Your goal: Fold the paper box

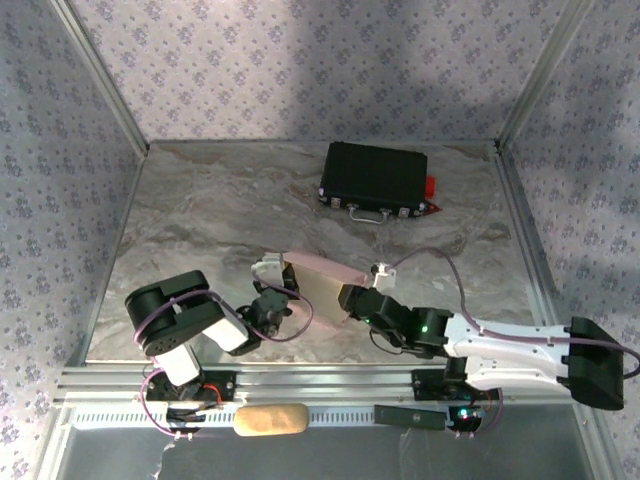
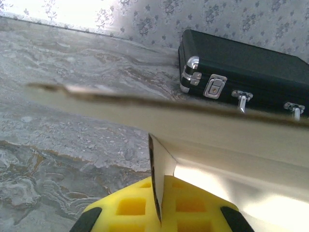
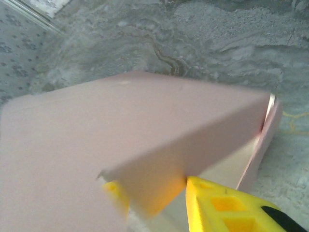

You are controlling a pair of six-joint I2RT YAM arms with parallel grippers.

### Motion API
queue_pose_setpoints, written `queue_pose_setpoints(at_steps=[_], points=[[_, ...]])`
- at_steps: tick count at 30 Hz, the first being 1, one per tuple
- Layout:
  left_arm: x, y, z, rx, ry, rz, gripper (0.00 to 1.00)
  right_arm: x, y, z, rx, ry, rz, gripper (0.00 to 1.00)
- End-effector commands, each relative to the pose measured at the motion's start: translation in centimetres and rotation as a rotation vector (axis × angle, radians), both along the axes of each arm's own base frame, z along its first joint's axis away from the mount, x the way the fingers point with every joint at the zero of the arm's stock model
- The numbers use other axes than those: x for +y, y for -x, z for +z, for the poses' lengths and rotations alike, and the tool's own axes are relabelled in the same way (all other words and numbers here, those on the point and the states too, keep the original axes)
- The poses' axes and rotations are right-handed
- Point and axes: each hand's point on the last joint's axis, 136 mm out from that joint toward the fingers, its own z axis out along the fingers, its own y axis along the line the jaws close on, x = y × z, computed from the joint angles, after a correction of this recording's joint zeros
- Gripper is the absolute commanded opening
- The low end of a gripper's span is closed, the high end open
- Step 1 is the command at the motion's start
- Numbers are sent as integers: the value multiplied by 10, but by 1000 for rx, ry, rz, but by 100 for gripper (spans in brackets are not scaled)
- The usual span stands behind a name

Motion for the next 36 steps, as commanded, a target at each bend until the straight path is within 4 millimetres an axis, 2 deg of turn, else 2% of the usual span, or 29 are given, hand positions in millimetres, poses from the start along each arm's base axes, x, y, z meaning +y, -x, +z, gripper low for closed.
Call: queue_pose_setpoints(at_steps=[1,3,7,10,14,17,23,27,30,36], points=[[1,1,-17,46,-40,0,0,-5,-4,14,9,-1,-82,38],[0,1,-16,47,-34,3,0,-3,-5,12,-2,67,-66,38],[-1,0,-14,66,-25,14,0,-3,-10,-5,-1,242,-59,42],[3,0,-12,72,-30,48,0,-2,-11,3,-40,268,-50,44],[3,-1,-6,58,-67,87,0,2,-4,31,-69,136,-61,44],[5,0,-5,58,-96,147,0,7,1,57,-55,-21,-98,41],[4,2,-11,49,-120,210,0,12,0,93,11,-338,-244,52],[2,5,-13,45,-139,240,0,9,-15,109,52,-426,-343,60],[-1,6,-11,40,-154,248,0,19,-35,113,104,-501,-347,62],[-4,7,-7,38,-172,258,0,30,-72,101,197,-526,-370,62]])
